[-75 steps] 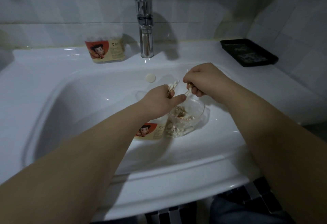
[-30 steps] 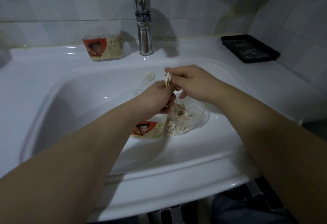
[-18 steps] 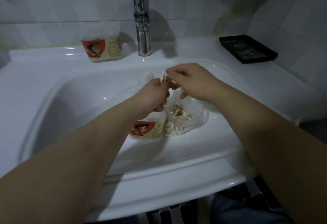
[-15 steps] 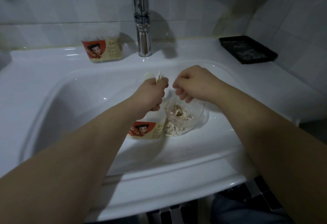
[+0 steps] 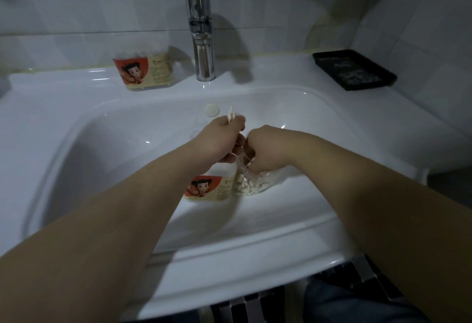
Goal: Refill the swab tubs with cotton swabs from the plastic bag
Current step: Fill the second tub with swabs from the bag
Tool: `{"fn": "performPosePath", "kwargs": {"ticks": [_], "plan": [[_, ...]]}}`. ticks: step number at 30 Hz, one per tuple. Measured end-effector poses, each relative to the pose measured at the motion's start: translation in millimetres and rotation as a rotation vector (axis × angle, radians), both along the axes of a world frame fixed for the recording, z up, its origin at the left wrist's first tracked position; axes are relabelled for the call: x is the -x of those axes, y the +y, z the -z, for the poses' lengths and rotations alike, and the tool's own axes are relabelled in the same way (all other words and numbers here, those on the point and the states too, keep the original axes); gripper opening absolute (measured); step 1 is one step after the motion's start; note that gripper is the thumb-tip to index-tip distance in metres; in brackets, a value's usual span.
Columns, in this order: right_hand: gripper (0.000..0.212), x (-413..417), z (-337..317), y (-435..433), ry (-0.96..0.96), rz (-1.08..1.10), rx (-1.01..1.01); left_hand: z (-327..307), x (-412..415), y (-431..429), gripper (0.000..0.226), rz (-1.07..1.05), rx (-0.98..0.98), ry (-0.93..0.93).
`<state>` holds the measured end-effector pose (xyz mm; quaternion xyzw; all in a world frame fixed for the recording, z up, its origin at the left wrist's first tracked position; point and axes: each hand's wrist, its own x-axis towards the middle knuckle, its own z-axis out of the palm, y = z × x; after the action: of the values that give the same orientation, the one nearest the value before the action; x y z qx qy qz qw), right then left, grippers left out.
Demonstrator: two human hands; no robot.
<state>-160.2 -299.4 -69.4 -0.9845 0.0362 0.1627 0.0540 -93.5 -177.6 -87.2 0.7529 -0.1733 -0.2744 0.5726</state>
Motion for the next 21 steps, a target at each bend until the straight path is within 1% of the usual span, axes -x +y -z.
{"fn": "performPosePath", "kwargs": {"ticks": [2,5,9,12,15,17,18,21], "plan": [[0.023,-1.7,0.7,-4.3,-0.017,0.037,-0.045,-1.4,0.9,0.9,0.024,0.007,-0.014,-0.014],[0.012,-2.8,-1.8,-11.7,-0.055,0.107,-0.193,-3.2,1.1,2.3,0.026,0.024,-0.052,-0.086],[0.014,-1.1,-8.6,-15.0,-0.097,0.167,-0.287,-3.5,2.0,2.0,0.025,0.006,-0.049,-0.120],[0.014,-0.2,-10.1,-15.7,-0.109,0.180,-0.291,-5.0,2.2,0.8,0.024,-0.037,0.003,-0.071],[0.018,2.6,-8.8,-12.0,0.019,0.162,-0.295,-4.4,2.3,1.4,0.024,-0.044,0.019,-0.066],[0.013,4.1,-7.3,-9.4,0.074,0.150,-0.299,-3.9,2.9,1.8,0.023,-0.039,0.005,-0.092],[0.013,4.0,-6.2,-8.6,0.070,0.146,-0.287,-3.7,3.2,1.7,0.024,-0.037,0.002,-0.101],[0.023,-0.7,0.1,-4.4,0.002,0.129,-0.184,-2.9,2.9,1.3,0.024,-0.032,-0.004,-0.116]]}}
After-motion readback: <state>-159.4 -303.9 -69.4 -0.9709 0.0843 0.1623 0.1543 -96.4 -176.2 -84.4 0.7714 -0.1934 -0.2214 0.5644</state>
